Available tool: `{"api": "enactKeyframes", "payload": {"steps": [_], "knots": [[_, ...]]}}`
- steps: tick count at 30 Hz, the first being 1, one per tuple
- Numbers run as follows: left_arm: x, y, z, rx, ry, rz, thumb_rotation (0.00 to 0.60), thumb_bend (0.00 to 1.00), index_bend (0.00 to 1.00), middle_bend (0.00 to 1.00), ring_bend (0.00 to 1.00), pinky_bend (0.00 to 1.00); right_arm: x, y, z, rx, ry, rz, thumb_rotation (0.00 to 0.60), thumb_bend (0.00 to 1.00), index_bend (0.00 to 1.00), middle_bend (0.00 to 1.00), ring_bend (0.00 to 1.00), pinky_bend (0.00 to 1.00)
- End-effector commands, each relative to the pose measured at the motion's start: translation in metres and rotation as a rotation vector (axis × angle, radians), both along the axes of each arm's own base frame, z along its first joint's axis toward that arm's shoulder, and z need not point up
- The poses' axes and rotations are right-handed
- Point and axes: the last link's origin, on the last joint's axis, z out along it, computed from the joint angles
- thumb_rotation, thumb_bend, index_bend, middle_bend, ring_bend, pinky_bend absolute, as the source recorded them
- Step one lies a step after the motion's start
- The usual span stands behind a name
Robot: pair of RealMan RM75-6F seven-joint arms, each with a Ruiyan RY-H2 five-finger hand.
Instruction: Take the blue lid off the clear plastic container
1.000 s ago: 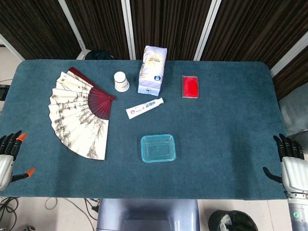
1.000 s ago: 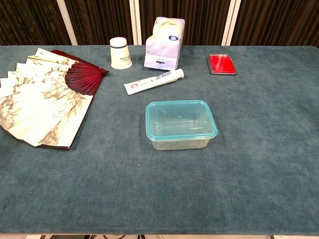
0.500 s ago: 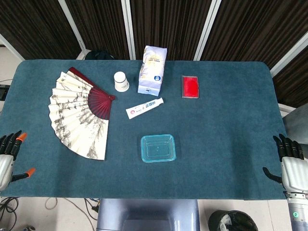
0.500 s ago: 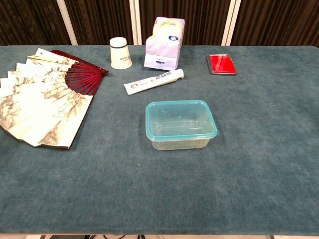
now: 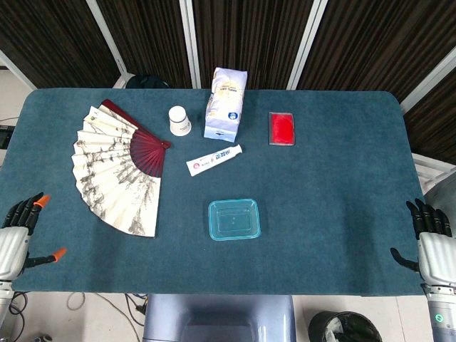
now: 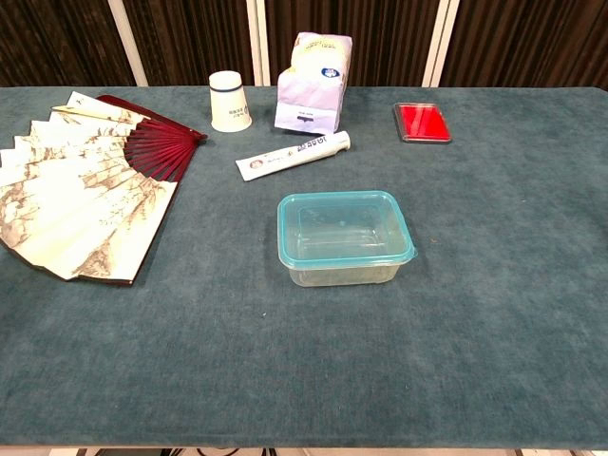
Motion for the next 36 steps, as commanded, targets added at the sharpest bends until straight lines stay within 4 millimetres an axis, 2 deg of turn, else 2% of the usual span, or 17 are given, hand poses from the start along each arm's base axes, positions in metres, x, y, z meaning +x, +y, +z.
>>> {"api": "enactKeyframes", "payload": {"steps": [1,6,12,16,28,36], "knots": [[0.013,0.015,-0.008,-0.046,0.024,-0.039,0.600,0.00,0.00,0.00,0.00,0.00,-0.001,-0.001,0.000,0.001,-0.003,-0.005,0.600,0.29,0.00,0.00,0.00,0.00],[0.039,0.037,-0.034,-0.135,0.038,-0.098,0.600,0.00,0.00,0.00,0.00,0.00,-0.001,-0.002,-0.001,0.005,-0.004,-0.009,0.600,0.29,0.00,0.00,0.00,0.00],[0.082,0.058,-0.072,-0.219,-0.022,-0.142,0.600,0.00,0.00,0.00,0.00,0.00,-0.001,-0.002,-0.001,0.007,-0.006,-0.011,0.600,0.29,0.00,0.00,0.00,0.00],[0.109,0.063,-0.095,-0.261,-0.032,-0.183,0.600,0.00,0.00,0.00,0.00,0.00,-0.001,-0.002,-0.002,0.010,-0.011,-0.015,0.600,0.29,0.00,0.00,0.00,0.00],[0.169,0.075,-0.161,-0.328,-0.107,-0.173,0.600,0.00,0.00,0.00,0.00,0.00,-0.003,-0.004,-0.002,0.017,-0.030,-0.036,0.600,0.29,0.00,0.00,0.00,0.00],[0.198,0.083,-0.197,-0.346,-0.107,-0.172,0.600,0.00,0.00,0.00,0.00,0.00,-0.003,-0.005,-0.003,0.023,-0.039,-0.047,0.600,0.29,0.00,0.00,0.00,0.00]]}}
